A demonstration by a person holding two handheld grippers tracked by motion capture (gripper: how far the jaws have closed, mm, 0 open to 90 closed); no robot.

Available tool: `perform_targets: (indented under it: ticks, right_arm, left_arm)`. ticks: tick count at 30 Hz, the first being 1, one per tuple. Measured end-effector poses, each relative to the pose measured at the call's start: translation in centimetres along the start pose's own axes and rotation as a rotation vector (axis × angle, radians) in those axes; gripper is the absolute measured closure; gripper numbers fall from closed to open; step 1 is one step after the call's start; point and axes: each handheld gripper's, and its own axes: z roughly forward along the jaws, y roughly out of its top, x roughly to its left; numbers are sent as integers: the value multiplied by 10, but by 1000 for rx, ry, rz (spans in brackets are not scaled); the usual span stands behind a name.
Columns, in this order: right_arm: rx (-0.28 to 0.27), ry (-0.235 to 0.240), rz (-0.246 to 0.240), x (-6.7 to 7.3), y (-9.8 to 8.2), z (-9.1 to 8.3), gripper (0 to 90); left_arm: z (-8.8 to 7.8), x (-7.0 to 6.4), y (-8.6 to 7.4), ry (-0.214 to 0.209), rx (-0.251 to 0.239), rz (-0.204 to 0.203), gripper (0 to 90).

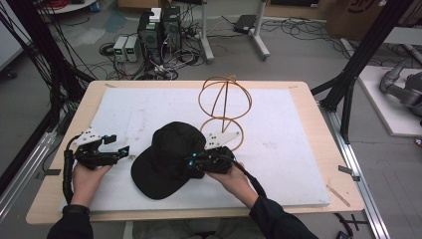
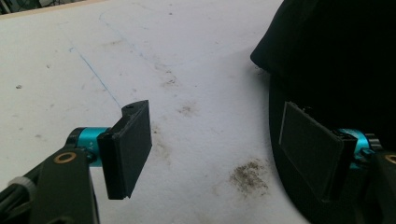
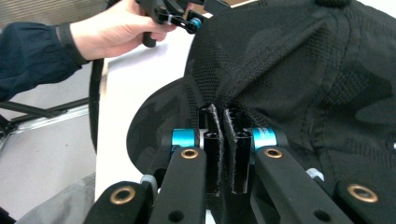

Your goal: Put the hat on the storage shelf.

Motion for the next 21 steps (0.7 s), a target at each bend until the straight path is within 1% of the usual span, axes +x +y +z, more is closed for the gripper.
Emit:
perform_targets:
  ticks: [1, 4, 7, 8, 9, 10, 13, 14, 15, 17, 19, 21]
  right_arm:
    - [0, 0, 0, 0, 0, 0, 889]
    - [-3, 3, -20, 3, 2, -1, 892]
    - [-9, 9, -62, 9, 6, -2, 892]
    - [-8, -1, -93, 12, 9, -2, 893]
    - [-9, -6, -105, 14, 11, -3, 893]
    - [-9, -6, -105, 14, 11, -3, 893]
    - [-26, -8, -140, 18, 18, -5, 893]
    - [-28, -7, -141, 20, 20, -6, 893]
    - [-42, -7, -151, 23, 24, -10, 893]
    - [-47, -2, -155, 23, 25, -10, 893]
    - [-63, 7, -169, 27, 31, -13, 893]
    - [-69, 8, -171, 28, 34, -15, 893]
  left_arm:
    - [0, 0, 0, 0, 1, 2, 253]
    - [0, 0, 0, 4, 1, 3, 253]
    - [0, 1, 0, 7, 4, 5, 253]
    - [-1, 1, 0, 10, 5, 6, 253]
    - [-1, 1, 0, 11, 4, 4, 253]
    - [-1, 1, 0, 11, 4, 4, 253]
    - [-1, 1, 0, 14, 4, 5, 253]
    - [-2, 1, 0, 15, 3, 4, 253]
    - [-2, 1, 0, 15, 2, 1, 253]
    - [-2, 2, 0, 17, 2, 2, 253]
    - [-3, 2, 0, 17, -3, -2, 253]
    - [-3, 2, 0, 16, -6, -2, 253]
